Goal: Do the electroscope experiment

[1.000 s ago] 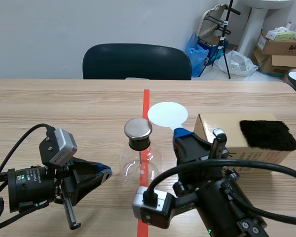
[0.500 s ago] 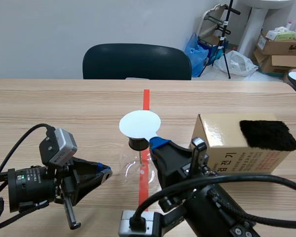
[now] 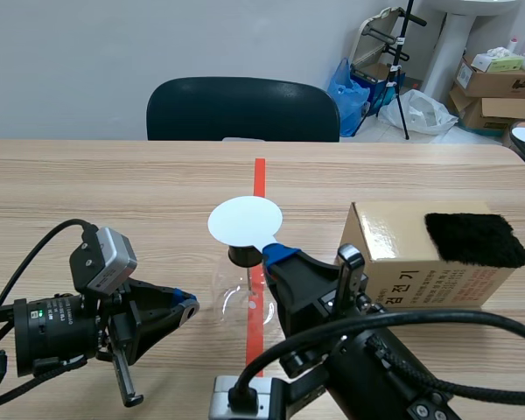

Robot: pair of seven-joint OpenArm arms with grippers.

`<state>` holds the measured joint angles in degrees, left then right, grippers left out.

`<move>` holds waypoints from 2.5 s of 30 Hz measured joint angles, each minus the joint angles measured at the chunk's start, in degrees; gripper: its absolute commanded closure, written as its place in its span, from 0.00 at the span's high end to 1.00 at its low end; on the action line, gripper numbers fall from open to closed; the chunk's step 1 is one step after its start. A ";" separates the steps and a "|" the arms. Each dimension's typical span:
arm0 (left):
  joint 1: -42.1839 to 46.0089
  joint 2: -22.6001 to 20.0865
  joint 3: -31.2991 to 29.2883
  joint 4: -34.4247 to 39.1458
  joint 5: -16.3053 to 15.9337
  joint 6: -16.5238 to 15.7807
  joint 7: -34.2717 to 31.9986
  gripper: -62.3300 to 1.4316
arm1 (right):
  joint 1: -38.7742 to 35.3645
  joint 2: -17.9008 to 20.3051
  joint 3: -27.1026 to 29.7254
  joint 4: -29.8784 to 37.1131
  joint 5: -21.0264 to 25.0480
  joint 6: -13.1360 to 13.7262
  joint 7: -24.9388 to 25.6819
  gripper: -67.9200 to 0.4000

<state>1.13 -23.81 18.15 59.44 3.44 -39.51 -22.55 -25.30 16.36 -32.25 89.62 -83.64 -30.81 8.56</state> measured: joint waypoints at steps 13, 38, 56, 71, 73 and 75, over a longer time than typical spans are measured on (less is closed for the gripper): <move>0.00 0.00 0.00 0.00 0.00 0.00 0.00 0.08 | 0.00 0.00 0.00 0.00 0.00 0.00 0.00 0.02; 0.00 0.00 0.00 0.00 0.00 0.00 0.00 0.08 | 0.00 0.00 0.00 0.00 0.00 0.00 -21.64 0.02; 0.00 0.00 0.00 0.00 0.00 0.00 0.00 0.08 | 0.00 0.00 -0.02 0.00 0.00 0.00 -31.56 0.02; 0.00 0.00 0.00 0.00 0.00 0.00 0.00 0.08 | 0.00 0.00 -0.02 0.00 0.00 0.00 -31.54 0.02; 0.00 0.00 0.00 0.00 0.00 0.00 0.00 0.08 | 0.00 0.00 -0.02 0.00 0.00 0.00 -31.54 0.02; 0.00 0.00 0.00 0.00 0.00 0.00 0.00 0.08 | 0.00 0.00 -0.02 0.00 0.00 0.00 -31.54 0.02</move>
<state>1.13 -23.81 18.15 59.44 3.44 -39.51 -22.55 -25.30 16.36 -32.27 89.62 -83.64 -30.81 -22.98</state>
